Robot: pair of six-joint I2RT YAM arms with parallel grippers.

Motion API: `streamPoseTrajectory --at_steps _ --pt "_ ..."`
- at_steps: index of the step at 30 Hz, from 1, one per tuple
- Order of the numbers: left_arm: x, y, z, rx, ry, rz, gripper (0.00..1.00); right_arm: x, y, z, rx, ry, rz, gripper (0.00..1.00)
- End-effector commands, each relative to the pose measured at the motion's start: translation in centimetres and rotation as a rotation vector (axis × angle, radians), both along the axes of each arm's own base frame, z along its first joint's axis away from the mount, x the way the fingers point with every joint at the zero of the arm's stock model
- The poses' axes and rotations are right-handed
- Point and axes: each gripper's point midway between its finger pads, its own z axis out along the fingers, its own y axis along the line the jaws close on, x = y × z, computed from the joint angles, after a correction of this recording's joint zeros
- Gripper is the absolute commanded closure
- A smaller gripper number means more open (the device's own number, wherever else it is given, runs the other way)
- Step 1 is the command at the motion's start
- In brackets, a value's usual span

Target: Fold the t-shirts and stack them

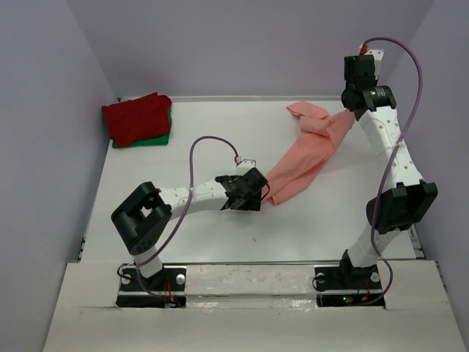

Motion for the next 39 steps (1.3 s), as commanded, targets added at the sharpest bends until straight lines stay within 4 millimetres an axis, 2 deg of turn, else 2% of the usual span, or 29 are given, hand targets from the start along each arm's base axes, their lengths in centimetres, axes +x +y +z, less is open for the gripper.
streamPoseTrajectory --at_steps 1,6,14,19,33,39 --pt "1.1 -1.8 1.6 -0.041 -0.047 -0.01 0.18 -0.2 0.2 2.3 0.013 -0.086 0.006 1.0" --pt "1.5 -1.4 2.2 -0.032 -0.07 0.005 0.19 0.1 0.3 1.8 0.018 -0.078 0.015 1.0" --pt "1.8 -0.9 4.7 -0.052 -0.116 0.024 0.24 0.3 0.5 1.2 0.021 -0.063 0.025 1.0" --pt "1.7 -0.9 3.9 -0.041 -0.097 0.026 0.37 0.2 0.6 1.5 0.021 -0.067 0.029 1.0" --pt "1.3 -1.4 3.4 -0.055 -0.07 0.016 0.37 0.2 0.7 1.5 0.031 -0.069 0.038 1.0" --pt "0.9 -1.9 2.7 -0.061 -0.035 0.006 0.45 0.3 0.7 1.7 0.03 -0.073 0.038 1.0"
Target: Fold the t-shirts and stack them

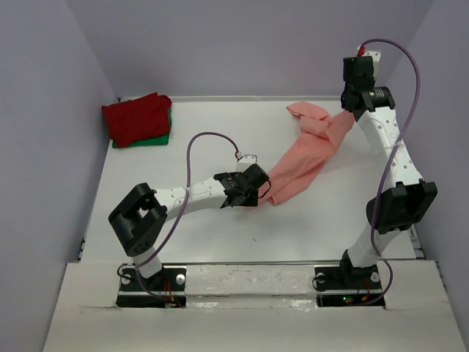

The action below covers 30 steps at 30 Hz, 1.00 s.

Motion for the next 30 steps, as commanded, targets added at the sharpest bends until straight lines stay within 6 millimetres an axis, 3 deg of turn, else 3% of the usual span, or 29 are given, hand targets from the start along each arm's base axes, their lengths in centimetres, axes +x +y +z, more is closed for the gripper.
streamPoseTrajectory --at_steps 1,11,20,27,30 --pt "0.0 -1.2 0.9 -0.041 0.007 -0.003 0.45 -0.1 0.1 2.5 0.007 -0.082 0.004 1.0" --pt "-1.0 -0.9 -0.4 -0.04 0.046 0.003 0.46 -0.1 0.2 2.4 0.012 -0.082 0.01 1.0" --pt "-0.5 -1.4 -1.1 -0.024 0.049 -0.005 0.51 -0.2 0.2 2.3 0.012 -0.078 0.015 1.0" --pt "-0.2 -1.6 -1.3 -0.014 0.044 -0.009 0.58 0.0 0.4 1.7 0.015 -0.066 0.021 1.0" --pt "-0.2 -1.5 -1.1 -0.01 0.039 -0.004 0.66 0.1 0.4 1.3 0.015 -0.057 0.023 1.0"
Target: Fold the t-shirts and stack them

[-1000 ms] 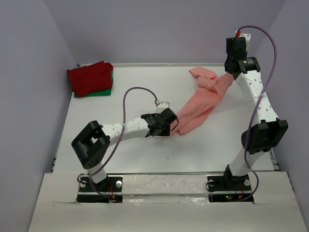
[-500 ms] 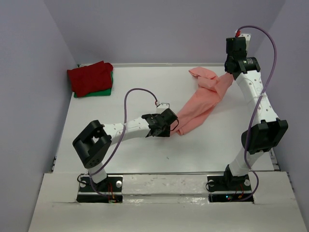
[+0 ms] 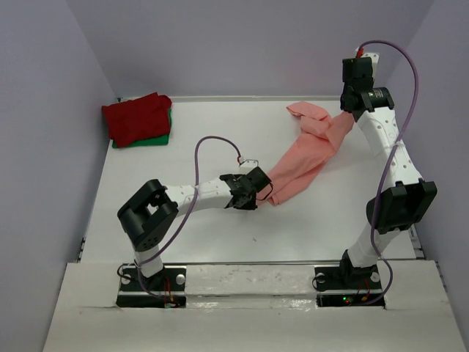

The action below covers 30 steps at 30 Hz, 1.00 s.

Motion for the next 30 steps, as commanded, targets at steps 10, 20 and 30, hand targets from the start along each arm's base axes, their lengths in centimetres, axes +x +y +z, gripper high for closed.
streamPoseTrajectory --at_steps 10,20,30 --pt "1.0 -0.1 2.2 0.004 -0.065 0.024 1.0 -0.3 -0.1 1.6 0.001 -0.065 -0.003 1.0" --pt "3.0 7.4 17.6 0.086 -0.37 0.231 1.0 -1.9 0.0 6.7 0.014 -0.194 0.03 1.0" --pt "3.2 14.6 34.5 0.089 -0.691 0.366 1.0 -6.6 3.8 12.0 0.044 -0.368 0.241 1.0"
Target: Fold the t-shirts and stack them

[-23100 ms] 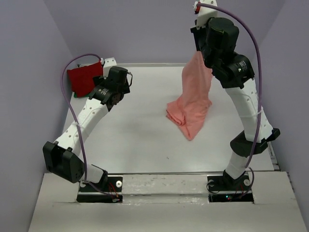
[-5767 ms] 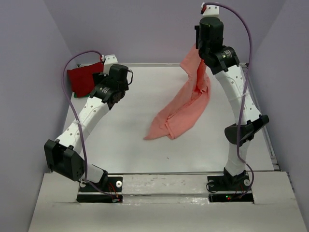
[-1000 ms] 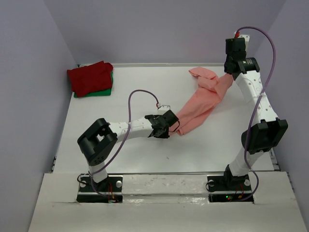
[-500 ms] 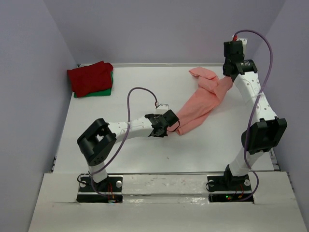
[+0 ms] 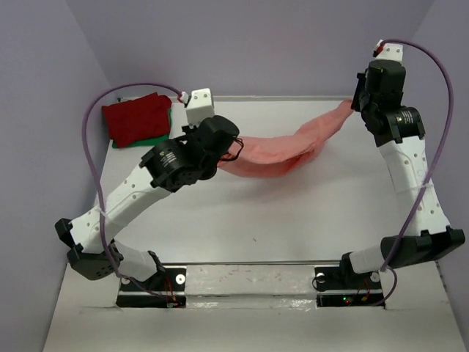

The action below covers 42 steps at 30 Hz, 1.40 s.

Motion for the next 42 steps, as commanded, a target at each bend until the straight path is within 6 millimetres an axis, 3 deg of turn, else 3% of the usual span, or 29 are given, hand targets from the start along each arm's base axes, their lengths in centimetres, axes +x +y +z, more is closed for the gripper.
streamPoseTrajectory --at_steps 1,6,10,14,16,17,18,21,22,26,27,28,30,31,32,33,36,37,38,39,41,42 --pt "-0.7 6.2 4.0 0.164 -0.105 0.143 1.0 -2.5 1.7 4.6 -0.026 -0.172 0.082 1.0" --pt "-2.0 10.5 7.3 0.151 -0.166 0.232 1.0 -6.8 0.0 8.6 -0.084 -0.271 0.023 1.0" --pt "-2.5 13.3 8.1 0.116 -0.182 0.289 1.0 -9.2 -1.8 11.5 -0.137 -0.306 -0.078 1.0" --pt "-2.6 16.4 9.0 0.153 -0.197 0.367 1.0 -10.5 -2.9 15.0 -0.18 -0.361 -0.139 1.0" --pt "-1.9 18.0 10.5 0.176 -0.22 0.417 1.0 -8.6 -2.0 16.6 -0.197 -0.382 -0.107 1.0" --pt "-1.6 18.6 10.9 0.19 -0.227 0.439 1.0 -9.4 -2.3 18.1 -0.196 -0.417 -0.112 1.0" --pt "-1.3 19.1 11.5 0.189 -0.24 0.452 1.0 -8.8 -2.0 18.8 -0.196 -0.429 -0.104 1.0" --pt "0.2 19.7 13.6 0.161 -0.285 0.438 1.0 -5.6 -0.2 20.6 -0.195 -0.459 -0.038 1.0" --pt "0.8 19.8 13.9 0.165 -0.288 0.442 1.0 -3.5 1.1 20.9 -0.2 -0.467 0.009 1.0" --pt "3.9 20.5 14.8 0.211 -0.285 0.49 1.0 1.4 2.1 20.4 -0.215 -0.463 0.059 1.0" --pt "5.4 20.3 14.2 0.23 -0.264 0.494 1.0 3.6 1.6 19.1 -0.221 -0.436 0.05 1.0" --pt "5.9 20.7 15.4 0.198 -0.285 0.496 1.0 3.7 2.0 20.3 -0.214 -0.474 0.068 1.0" --pt "8.2 20.0 15.1 0.201 -0.266 0.471 1.0 4.7 1.5 20.2 -0.219 -0.479 0.067 1.0" --pt "8.3 19.9 16.5 0.18 -0.297 0.468 1.0 4.3 1.1 21.0 -0.225 -0.499 0.066 1.0" --pt "9.4 19.5 16.0 0.197 -0.282 0.465 1.0 4.1 1.1 21.5 -0.228 -0.514 0.067 1.0" --pt "9.4 19.7 16.8 0.183 -0.301 0.472 1.0 3.2 1.0 22.4 -0.229 -0.537 0.066 1.0" --pt "9.9 19.9 16.8 0.191 -0.302 0.484 1.0 1.9 0.3 23.6 -0.262 -0.565 0.057 1.0" --pt "10.0 20.0 16.7 0.195 -0.299 0.487 1.0 0.6 0.1 24.5 -0.268 -0.584 0.062 1.0" --pt "9.8 20.1 16.7 0.198 -0.297 0.488 1.0 0.0 0.1 24.9 -0.267 -0.595 0.068 1.0" --pt "9.5 20.2 16.5 0.198 -0.294 0.485 1.0 -1.8 -0.1 26.2 -0.25 -0.633 0.067 1.0" --pt "8.9 20.2 16.4 0.187 -0.295 0.474 1.0 -3.5 -0.3 26.8 -0.248 -0.648 0.067 1.0" --pt "7.7 20.6 17.2 0.167 -0.317 0.469 1.0 -4.1 -0.5 26.7 -0.247 -0.643 0.063 1.0"
